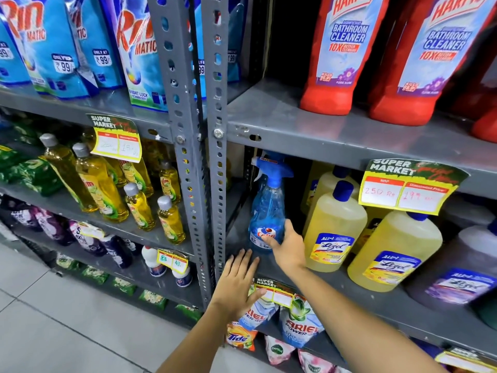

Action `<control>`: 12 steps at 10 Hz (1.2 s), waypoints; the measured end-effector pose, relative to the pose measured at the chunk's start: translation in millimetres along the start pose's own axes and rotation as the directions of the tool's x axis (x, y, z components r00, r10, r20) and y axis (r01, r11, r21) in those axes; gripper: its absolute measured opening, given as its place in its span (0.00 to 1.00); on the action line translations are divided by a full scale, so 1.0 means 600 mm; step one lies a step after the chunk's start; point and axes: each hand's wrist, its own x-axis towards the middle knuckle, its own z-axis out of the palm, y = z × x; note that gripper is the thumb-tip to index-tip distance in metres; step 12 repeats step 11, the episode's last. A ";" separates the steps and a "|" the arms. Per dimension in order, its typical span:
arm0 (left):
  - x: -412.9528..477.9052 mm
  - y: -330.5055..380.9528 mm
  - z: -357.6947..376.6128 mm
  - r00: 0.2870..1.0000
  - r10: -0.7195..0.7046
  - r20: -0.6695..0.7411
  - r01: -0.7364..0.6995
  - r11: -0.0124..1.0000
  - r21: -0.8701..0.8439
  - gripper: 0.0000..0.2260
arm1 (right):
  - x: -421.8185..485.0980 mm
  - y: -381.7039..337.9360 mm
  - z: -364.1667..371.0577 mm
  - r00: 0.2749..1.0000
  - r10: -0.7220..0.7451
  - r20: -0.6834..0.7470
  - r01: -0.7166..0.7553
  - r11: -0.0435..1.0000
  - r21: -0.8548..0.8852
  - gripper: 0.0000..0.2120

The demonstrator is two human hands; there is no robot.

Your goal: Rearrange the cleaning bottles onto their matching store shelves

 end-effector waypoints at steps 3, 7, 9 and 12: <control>-0.003 -0.001 -0.002 1.000 0.009 0.002 -0.009 1.000 0.011 0.36 | 0.001 -0.012 0.009 1.000 0.000 0.009 0.000 1.000 0.000 0.25; -0.005 -0.001 -0.010 1.000 0.024 -0.015 -0.024 1.000 0.012 0.35 | 0.008 -0.019 0.011 0.999 -0.001 0.054 0.004 0.999 -0.054 0.27; -0.005 0.000 -0.011 1.000 0.013 0.027 -0.014 0.999 0.034 0.35 | 0.008 -0.014 0.010 0.998 0.001 0.068 0.003 0.998 -0.065 0.27; -0.002 -0.001 -0.012 0.999 -0.003 0.046 0.003 1.000 0.006 0.34 | 0.004 -0.016 0.011 0.997 0.032 0.067 -0.034 0.999 0.037 0.31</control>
